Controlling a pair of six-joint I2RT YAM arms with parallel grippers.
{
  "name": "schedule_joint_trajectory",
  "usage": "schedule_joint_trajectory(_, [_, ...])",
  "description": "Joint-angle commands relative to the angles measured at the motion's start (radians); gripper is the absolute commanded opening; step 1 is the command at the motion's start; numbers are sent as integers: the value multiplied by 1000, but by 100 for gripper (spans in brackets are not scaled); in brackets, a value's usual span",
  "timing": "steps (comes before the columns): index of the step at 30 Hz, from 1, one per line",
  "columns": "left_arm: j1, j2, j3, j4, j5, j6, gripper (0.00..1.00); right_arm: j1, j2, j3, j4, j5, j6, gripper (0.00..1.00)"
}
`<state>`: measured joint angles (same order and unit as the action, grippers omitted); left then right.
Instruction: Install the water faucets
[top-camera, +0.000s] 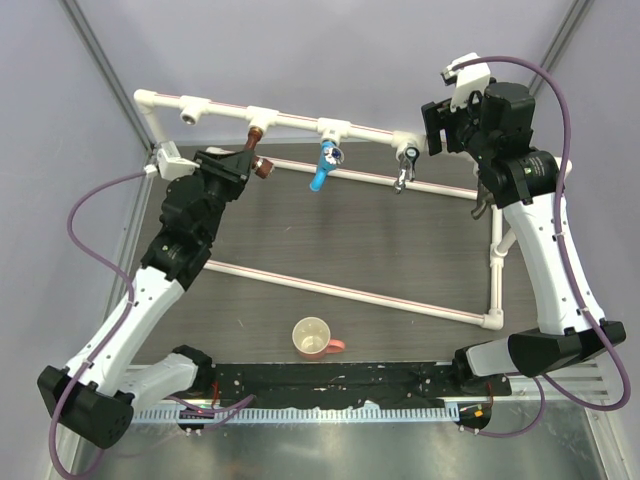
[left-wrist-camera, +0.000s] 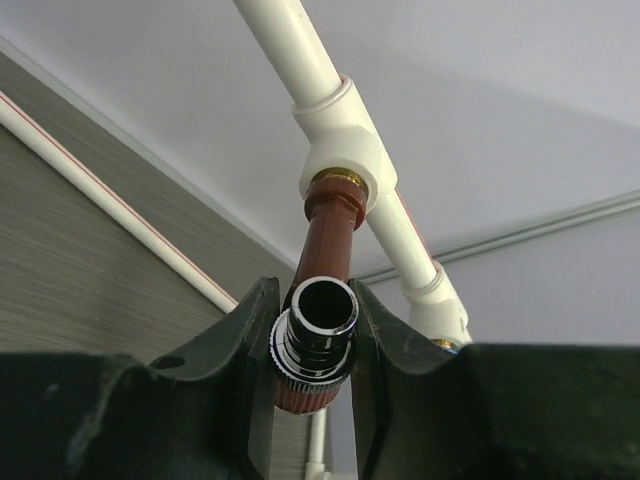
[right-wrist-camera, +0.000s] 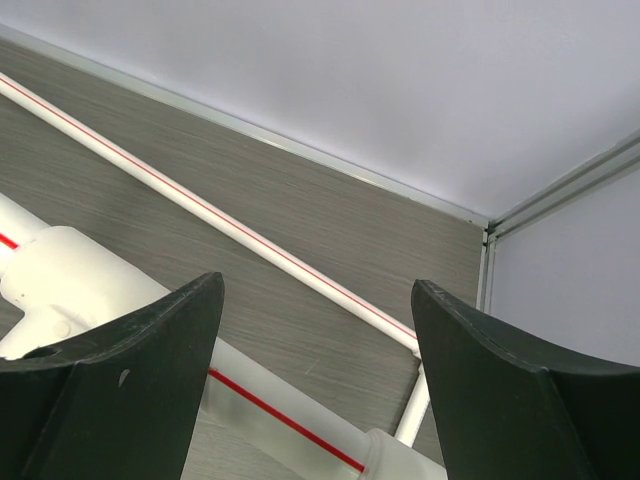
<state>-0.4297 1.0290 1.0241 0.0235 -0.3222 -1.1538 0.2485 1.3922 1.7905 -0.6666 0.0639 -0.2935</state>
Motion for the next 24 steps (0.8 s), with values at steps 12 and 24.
schedule_joint_trajectory(12, [-10,98,264,-371,92,1120,1,44,36,-22,-130,-116,14,83])
schedule_joint_trajectory(24, [-188,149,255,-450,-164,1752,5,54,37,-19,-133,-104,14,82])
